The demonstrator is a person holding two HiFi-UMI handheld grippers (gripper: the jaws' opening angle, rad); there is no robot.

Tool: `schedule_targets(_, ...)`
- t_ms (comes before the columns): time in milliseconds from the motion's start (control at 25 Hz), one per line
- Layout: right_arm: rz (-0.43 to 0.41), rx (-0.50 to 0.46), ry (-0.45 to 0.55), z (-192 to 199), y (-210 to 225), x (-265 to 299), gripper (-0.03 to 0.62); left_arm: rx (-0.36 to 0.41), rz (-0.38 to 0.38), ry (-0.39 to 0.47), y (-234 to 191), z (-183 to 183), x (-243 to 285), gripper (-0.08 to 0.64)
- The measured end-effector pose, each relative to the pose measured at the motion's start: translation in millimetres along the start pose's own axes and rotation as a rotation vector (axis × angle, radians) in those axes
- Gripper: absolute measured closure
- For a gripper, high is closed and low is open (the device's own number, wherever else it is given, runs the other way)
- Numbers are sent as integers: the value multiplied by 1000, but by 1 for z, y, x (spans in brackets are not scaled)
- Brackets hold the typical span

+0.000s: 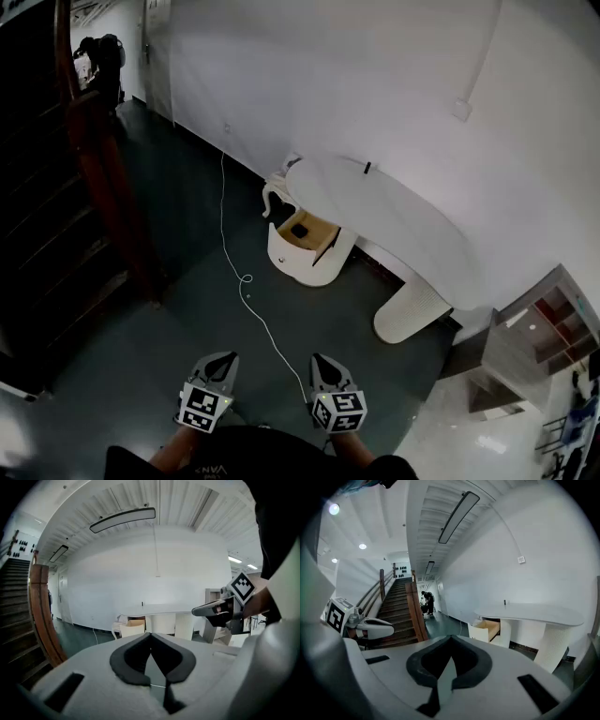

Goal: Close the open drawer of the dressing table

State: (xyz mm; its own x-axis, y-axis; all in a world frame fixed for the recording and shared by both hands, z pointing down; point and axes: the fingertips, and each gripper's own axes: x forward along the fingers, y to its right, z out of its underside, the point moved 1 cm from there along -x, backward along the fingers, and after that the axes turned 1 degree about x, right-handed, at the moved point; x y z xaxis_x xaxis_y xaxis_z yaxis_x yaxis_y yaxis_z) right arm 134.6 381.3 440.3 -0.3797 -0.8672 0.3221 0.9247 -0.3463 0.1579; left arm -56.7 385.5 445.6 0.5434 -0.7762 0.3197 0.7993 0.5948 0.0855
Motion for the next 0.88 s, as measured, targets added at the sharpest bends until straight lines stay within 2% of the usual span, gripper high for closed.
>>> schedule_targets(160, -19, 33, 14, 2, 0, 0, 591, -22, 28, 23, 8, 0, 1, 541)
schedule_targets(320, -20, 25, 24, 8, 1, 1, 585, -67, 21, 53, 7, 0, 4, 539)
schedule_targets(400, -23, 27, 15, 11, 1, 5, 483, -100, 28, 53, 6, 1, 6, 538)
schedule_targets(480, -19, 30, 6, 13, 2, 11, 462, -114, 38, 47, 4, 3, 10, 535)
schedule_targets(520, -16, 30, 2, 13, 3, 15, 462, -117, 44, 42, 2, 6, 14, 525)
schedule_targets(600, -8, 32, -3, 13, 6, 24, 456, -130, 57, 35, -5, 10, 23, 447)
schedule_targets(640, -2, 34, -4, 12, 8, 30, 453, -135, 63, 40, -11, 10, 29, 430)
schedule_targets(880, 52, 43, -20, -2, 28, 83, 436, -142, 103, 40, -57, 5, 80, 394)
